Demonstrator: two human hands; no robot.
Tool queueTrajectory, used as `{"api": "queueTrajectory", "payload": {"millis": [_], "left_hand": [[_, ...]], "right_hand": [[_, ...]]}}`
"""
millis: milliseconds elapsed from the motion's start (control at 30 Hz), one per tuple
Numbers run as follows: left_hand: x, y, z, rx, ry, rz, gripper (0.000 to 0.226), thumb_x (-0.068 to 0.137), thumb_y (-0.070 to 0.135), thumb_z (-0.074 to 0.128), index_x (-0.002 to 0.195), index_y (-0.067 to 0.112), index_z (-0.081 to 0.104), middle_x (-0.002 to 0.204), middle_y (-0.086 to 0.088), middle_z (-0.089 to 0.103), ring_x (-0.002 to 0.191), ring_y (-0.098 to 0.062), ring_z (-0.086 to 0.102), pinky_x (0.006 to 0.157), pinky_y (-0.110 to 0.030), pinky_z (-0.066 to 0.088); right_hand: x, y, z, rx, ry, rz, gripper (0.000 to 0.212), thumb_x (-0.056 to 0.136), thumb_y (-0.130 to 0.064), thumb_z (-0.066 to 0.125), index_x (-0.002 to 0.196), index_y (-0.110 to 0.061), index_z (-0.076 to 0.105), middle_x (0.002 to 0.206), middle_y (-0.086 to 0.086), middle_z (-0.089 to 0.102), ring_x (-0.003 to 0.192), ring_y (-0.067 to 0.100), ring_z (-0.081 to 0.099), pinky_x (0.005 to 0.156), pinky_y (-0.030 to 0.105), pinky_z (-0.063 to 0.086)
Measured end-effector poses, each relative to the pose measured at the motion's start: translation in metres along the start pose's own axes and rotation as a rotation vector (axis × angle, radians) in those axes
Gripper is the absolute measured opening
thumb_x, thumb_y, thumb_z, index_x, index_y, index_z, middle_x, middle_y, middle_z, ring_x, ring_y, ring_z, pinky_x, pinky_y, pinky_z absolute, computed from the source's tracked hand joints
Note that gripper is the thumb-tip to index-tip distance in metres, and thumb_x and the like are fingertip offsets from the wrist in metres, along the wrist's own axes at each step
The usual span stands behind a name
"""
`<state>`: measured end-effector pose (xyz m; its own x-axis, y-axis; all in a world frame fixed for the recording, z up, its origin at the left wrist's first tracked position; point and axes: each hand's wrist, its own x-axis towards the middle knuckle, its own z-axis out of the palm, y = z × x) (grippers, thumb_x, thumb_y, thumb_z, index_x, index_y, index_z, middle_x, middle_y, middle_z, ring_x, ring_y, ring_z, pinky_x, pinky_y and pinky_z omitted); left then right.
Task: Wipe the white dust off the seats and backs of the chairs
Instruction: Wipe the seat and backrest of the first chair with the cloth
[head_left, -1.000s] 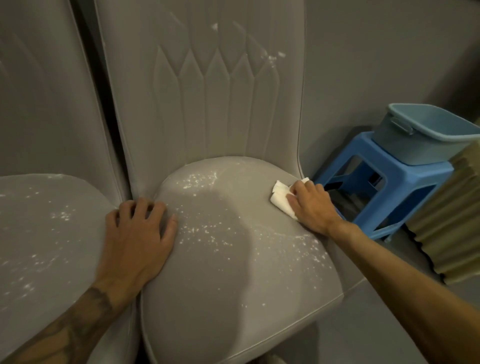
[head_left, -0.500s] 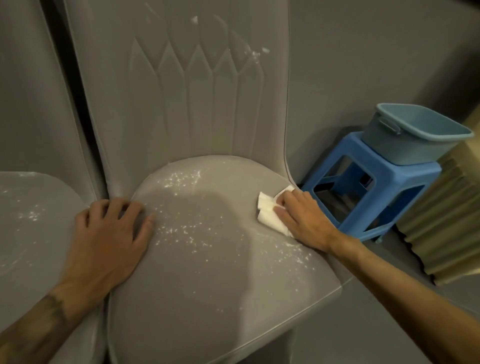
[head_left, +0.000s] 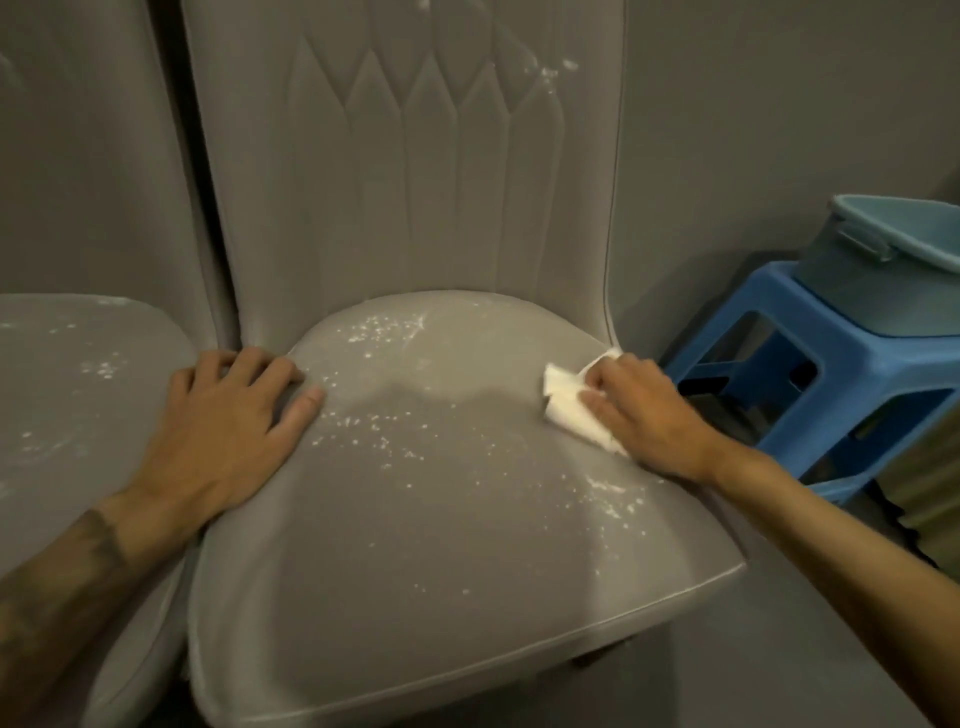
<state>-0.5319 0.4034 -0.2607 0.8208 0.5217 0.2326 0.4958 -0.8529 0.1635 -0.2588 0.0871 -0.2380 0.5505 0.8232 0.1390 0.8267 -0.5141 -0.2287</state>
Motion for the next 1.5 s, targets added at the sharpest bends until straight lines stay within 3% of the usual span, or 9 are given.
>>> {"api": "queueTrajectory", "payload": {"millis": [100, 233, 433, 600, 800, 967, 1167, 1333, 1500], "left_hand": [[0.000, 0.001, -0.003, -0.018, -0.016, -0.006, 0.062, 0.097, 0.071, 0.016, 0.119, 0.032, 0.059, 0.128, 0.003, 0.056, 0.119, -0.030, 0.044, 0.100, -0.049, 0.033], [-0.002, -0.005, -0.005, -0.072, -0.058, 0.028, 0.066, 0.095, 0.073, 0.009, 0.122, 0.036, 0.056, 0.129, 0.008, 0.053, 0.120, -0.023, 0.043, 0.102, -0.045, 0.032], [-0.003, -0.012, -0.008, -0.086, -0.164, 0.051, 0.080, 0.093, 0.081, 0.002, 0.141, 0.037, 0.048, 0.143, 0.006, 0.048, 0.133, -0.023, 0.041, 0.112, -0.047, 0.031], [-0.008, -0.014, -0.002, -0.059, -0.158, 0.054, 0.075, 0.095, 0.075, 0.004, 0.150, 0.036, 0.039, 0.152, 0.007, 0.042, 0.139, -0.022, 0.037, 0.114, -0.046, 0.029], [-0.016, -0.015, 0.004, -0.092, -0.093, 0.044, 0.086, 0.090, 0.077, -0.004, 0.154, 0.036, 0.038, 0.159, 0.010, 0.039, 0.142, -0.023, 0.038, 0.117, -0.046, 0.027], [-0.016, -0.013, 0.004, -0.089, -0.074, 0.047, 0.079, 0.093, 0.075, 0.000, 0.150, 0.036, 0.040, 0.155, 0.010, 0.042, 0.139, -0.023, 0.040, 0.115, -0.045, 0.027], [-0.019, -0.011, 0.003, -0.097, -0.074, 0.044, 0.073, 0.097, 0.073, 0.003, 0.149, 0.036, 0.040, 0.155, 0.009, 0.043, 0.138, -0.024, 0.041, 0.116, -0.045, 0.027], [-0.018, -0.011, 0.003, -0.093, -0.077, 0.048, 0.074, 0.098, 0.073, 0.003, 0.149, 0.036, 0.041, 0.154, 0.010, 0.043, 0.138, -0.023, 0.042, 0.116, -0.044, 0.028], [-0.018, -0.014, 0.004, -0.084, -0.074, 0.045, 0.064, 0.103, 0.068, 0.010, 0.148, 0.037, 0.042, 0.154, 0.011, 0.044, 0.136, -0.024, 0.044, 0.115, -0.044, 0.030]], "right_hand": [[0.008, -0.004, 0.006, -0.010, 0.055, 0.155, 0.023, 0.104, -0.039, 0.043, 0.108, -0.019, 0.053, 0.111, 0.004, 0.054, 0.099, 0.025, 0.047, 0.090, 0.044, 0.041], [-0.023, -0.026, 0.019, 0.048, 0.042, -0.064, 0.024, 0.101, -0.056, 0.032, 0.103, -0.038, 0.046, 0.103, -0.013, 0.051, 0.091, 0.008, 0.043, 0.080, 0.025, 0.037], [-0.003, -0.010, 0.003, -0.061, 0.026, 0.273, 0.021, 0.104, -0.040, 0.041, 0.110, -0.022, 0.052, 0.112, 0.005, 0.053, 0.098, 0.024, 0.046, 0.090, 0.045, 0.043], [-0.034, -0.030, 0.016, 0.043, 0.050, 0.035, 0.017, 0.102, -0.051, 0.038, 0.104, -0.037, 0.046, 0.106, -0.014, 0.051, 0.094, 0.008, 0.045, 0.082, 0.031, 0.040], [-0.013, -0.005, 0.006, -0.020, 0.076, 0.278, 0.016, 0.104, -0.039, 0.042, 0.104, -0.025, 0.049, 0.108, 0.003, 0.055, 0.094, 0.022, 0.048, 0.084, 0.040, 0.044], [-0.039, -0.012, 0.018, 0.065, 0.082, 0.090, 0.015, 0.101, -0.052, 0.039, 0.099, -0.039, 0.046, 0.101, -0.023, 0.048, 0.092, 0.005, 0.044, 0.074, 0.026, 0.039], [-0.019, -0.003, 0.007, 0.006, 0.097, 0.281, 0.018, 0.103, -0.039, 0.044, 0.103, -0.023, 0.051, 0.104, 0.003, 0.055, 0.089, 0.021, 0.051, 0.078, 0.040, 0.045], [-0.050, -0.013, 0.017, 0.055, 0.069, 0.083, 0.019, 0.098, -0.056, 0.035, 0.099, -0.040, 0.046, 0.100, -0.022, 0.047, 0.092, 0.001, 0.042, 0.074, 0.026, 0.039], [-0.021, 0.006, 0.002, 0.035, 0.056, 0.283, 0.018, 0.104, -0.041, 0.043, 0.104, -0.025, 0.050, 0.106, 0.002, 0.054, 0.090, 0.020, 0.051, 0.081, 0.041, 0.048]]}}
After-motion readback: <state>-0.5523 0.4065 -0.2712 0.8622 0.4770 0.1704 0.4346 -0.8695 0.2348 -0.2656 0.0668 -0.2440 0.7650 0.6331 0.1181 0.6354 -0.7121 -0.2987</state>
